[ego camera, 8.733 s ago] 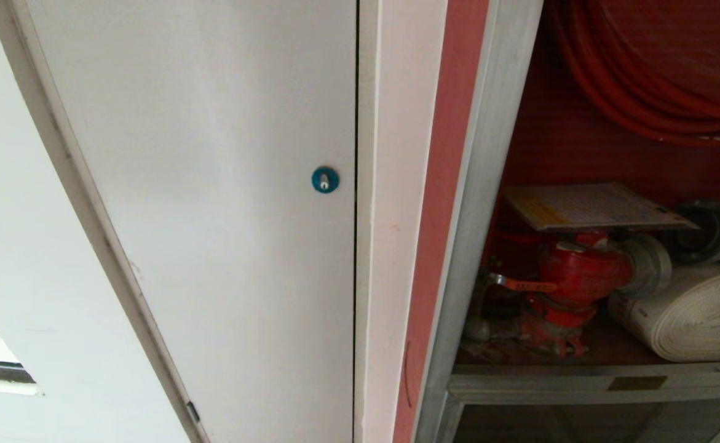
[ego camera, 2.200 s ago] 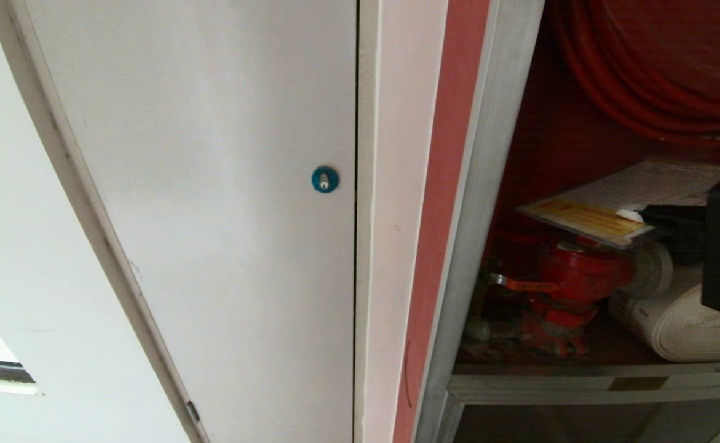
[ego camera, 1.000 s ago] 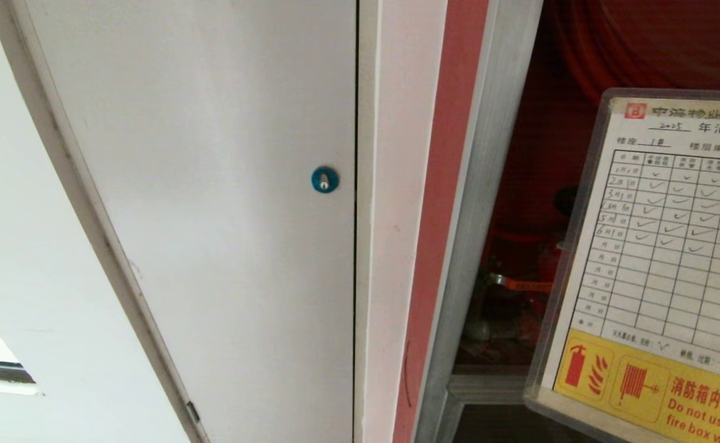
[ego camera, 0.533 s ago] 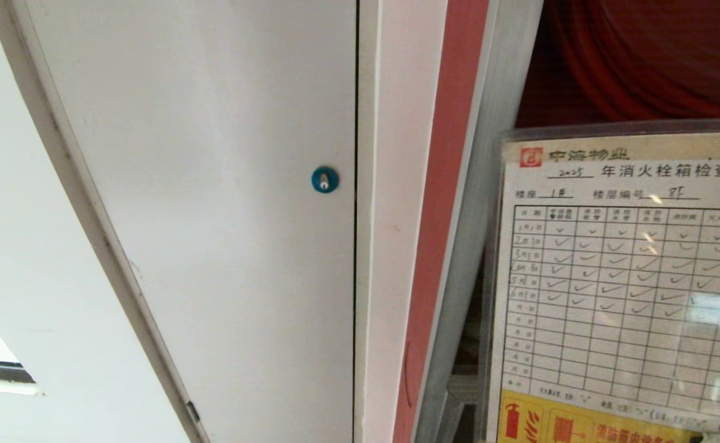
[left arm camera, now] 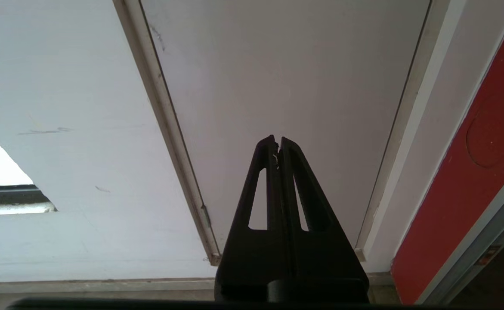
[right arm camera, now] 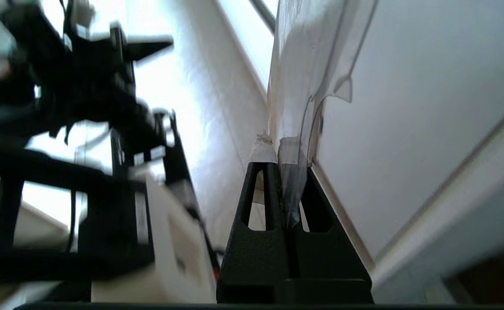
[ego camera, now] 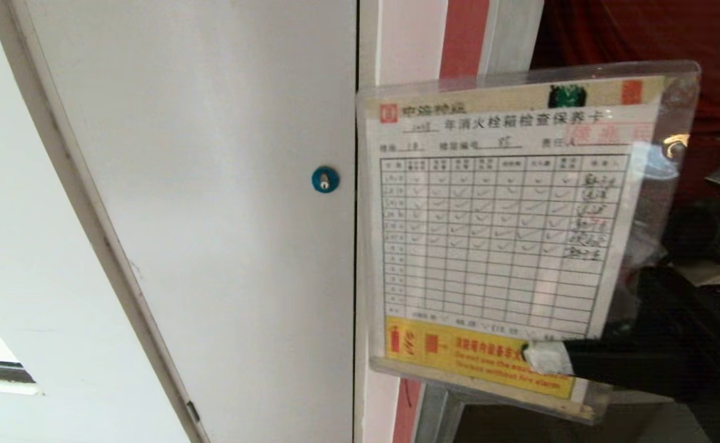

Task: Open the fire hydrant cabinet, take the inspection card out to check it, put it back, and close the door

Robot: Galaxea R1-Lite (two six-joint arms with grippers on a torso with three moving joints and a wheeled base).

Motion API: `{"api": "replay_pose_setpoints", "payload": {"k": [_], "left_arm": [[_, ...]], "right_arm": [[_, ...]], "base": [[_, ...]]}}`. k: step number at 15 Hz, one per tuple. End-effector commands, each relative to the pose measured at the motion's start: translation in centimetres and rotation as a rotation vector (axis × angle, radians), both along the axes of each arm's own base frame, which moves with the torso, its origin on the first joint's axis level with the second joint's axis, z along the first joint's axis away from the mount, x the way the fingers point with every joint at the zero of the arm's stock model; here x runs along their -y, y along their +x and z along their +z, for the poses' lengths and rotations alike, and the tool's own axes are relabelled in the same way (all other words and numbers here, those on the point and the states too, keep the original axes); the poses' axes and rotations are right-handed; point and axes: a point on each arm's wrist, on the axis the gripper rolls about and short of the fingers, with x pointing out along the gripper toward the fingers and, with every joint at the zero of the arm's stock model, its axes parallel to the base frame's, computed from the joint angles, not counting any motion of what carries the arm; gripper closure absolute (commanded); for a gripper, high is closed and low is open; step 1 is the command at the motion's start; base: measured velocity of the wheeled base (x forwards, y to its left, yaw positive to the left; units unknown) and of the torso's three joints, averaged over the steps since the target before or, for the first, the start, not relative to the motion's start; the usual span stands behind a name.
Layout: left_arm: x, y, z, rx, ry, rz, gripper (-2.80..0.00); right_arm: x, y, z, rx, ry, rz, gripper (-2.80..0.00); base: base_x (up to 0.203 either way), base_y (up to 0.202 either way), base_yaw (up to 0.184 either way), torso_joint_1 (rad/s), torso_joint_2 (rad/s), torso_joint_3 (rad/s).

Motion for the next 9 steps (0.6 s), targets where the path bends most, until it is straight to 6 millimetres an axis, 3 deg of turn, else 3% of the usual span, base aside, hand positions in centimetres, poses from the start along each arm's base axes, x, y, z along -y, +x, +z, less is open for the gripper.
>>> {"api": "replay_pose_setpoints", "payload": {"k": [1,3,9], "left_arm": [[0.0,0.0,0.0,0.0,0.0,0.0,0.0],[0.0,0.0,0.0,0.0,0.0,-0.002,0.0],[0.0,0.0,0.0,0.0,0.0,-0.002,0.0]], "right_arm": [[-2.5,0.9,-0.2,0.003,0.03,0.007,0.0],[-4.3,1.4,-0.2,0.033,0.086,-0.021,0.0],[-4.5,1.3,-0.4,0.027,0.087,-0.01,0.0]], "base": [[0.0,0.0,0.0,0.0,0.0,0.0],[0.0,0.0,0.0,0.0,0.0,0.0],[0.0,0.0,0.0,0.0,0.0,0.0]]}}
